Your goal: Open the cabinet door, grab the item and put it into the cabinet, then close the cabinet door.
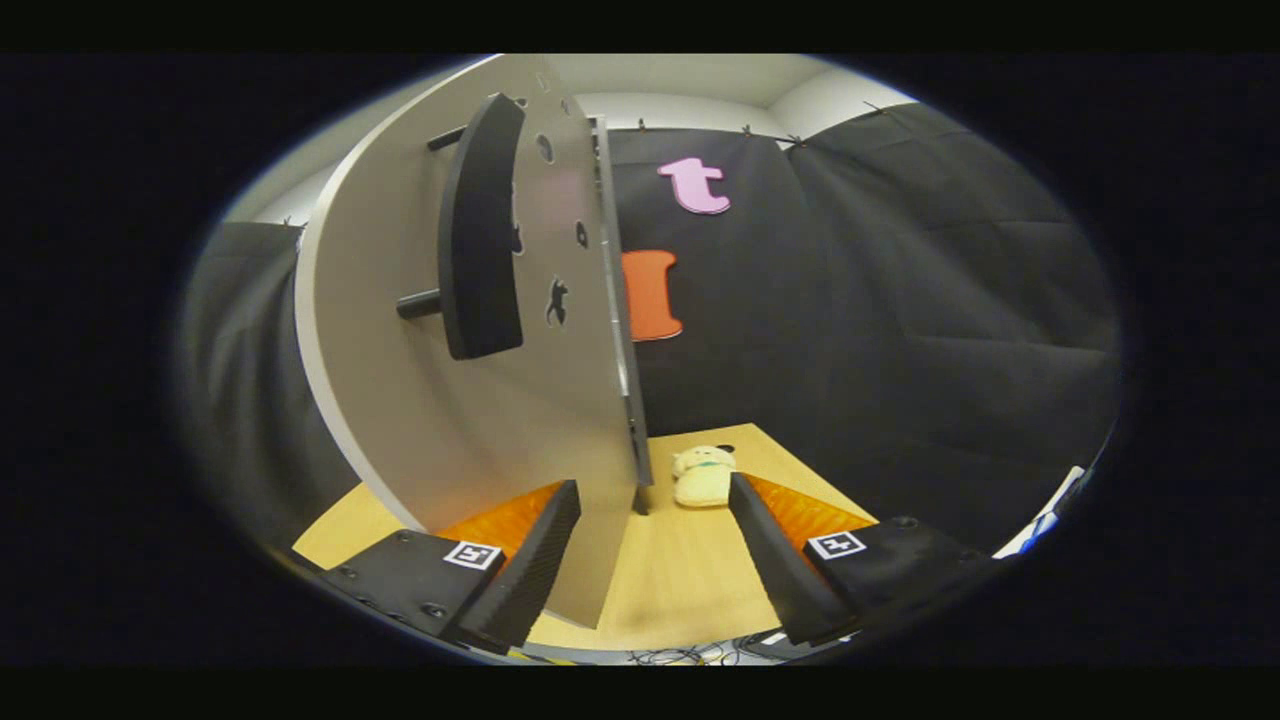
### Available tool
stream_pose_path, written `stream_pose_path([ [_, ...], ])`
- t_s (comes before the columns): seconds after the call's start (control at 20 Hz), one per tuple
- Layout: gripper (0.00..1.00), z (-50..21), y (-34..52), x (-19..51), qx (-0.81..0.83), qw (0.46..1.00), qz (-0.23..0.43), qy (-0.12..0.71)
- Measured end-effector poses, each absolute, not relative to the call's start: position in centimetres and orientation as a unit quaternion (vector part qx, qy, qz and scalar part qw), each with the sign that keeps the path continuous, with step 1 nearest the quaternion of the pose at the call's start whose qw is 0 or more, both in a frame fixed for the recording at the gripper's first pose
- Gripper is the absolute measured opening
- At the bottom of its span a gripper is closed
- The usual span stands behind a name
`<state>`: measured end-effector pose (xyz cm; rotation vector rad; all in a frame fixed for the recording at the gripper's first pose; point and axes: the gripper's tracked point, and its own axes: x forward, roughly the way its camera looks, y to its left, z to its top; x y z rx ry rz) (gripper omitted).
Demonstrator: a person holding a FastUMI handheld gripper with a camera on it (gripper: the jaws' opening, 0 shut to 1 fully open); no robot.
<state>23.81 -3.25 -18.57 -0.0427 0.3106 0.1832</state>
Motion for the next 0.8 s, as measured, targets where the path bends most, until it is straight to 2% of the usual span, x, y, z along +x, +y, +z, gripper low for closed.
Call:
stream_pose_path([
  [0.2, 0.96, -19.7, 1.6, 23.8, -0.028, 0.979, 0.123, 0.163],
  [0.8, 0.96, -21.6, 13.1, 27.3, -0.017, 0.973, 0.162, 0.164],
])
